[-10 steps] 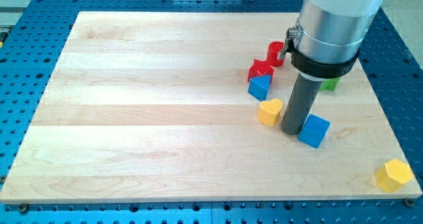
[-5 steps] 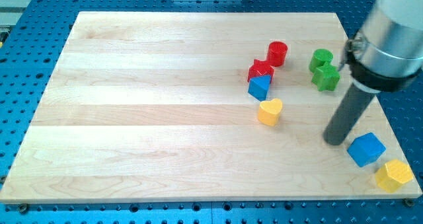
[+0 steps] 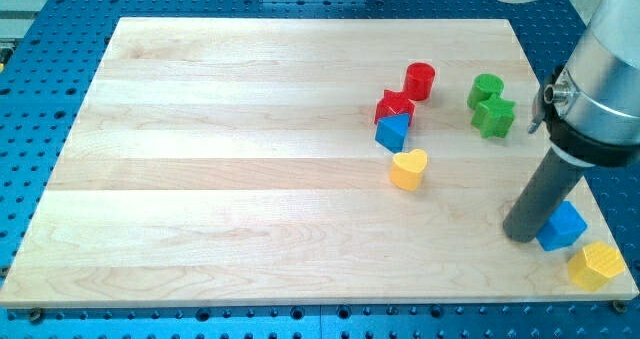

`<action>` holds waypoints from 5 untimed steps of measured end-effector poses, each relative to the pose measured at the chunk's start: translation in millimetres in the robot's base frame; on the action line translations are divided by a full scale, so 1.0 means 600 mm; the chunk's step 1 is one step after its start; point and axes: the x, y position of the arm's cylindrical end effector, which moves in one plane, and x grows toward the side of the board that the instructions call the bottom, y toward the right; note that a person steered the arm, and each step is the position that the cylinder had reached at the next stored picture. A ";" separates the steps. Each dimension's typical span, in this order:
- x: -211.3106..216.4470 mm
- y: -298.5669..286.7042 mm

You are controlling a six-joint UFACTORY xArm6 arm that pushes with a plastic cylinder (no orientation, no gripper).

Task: Move the cube above the hexagon

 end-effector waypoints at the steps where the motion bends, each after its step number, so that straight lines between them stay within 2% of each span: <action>1: -0.004 0.021; 3: -0.035 -0.018; 5: -0.145 -0.065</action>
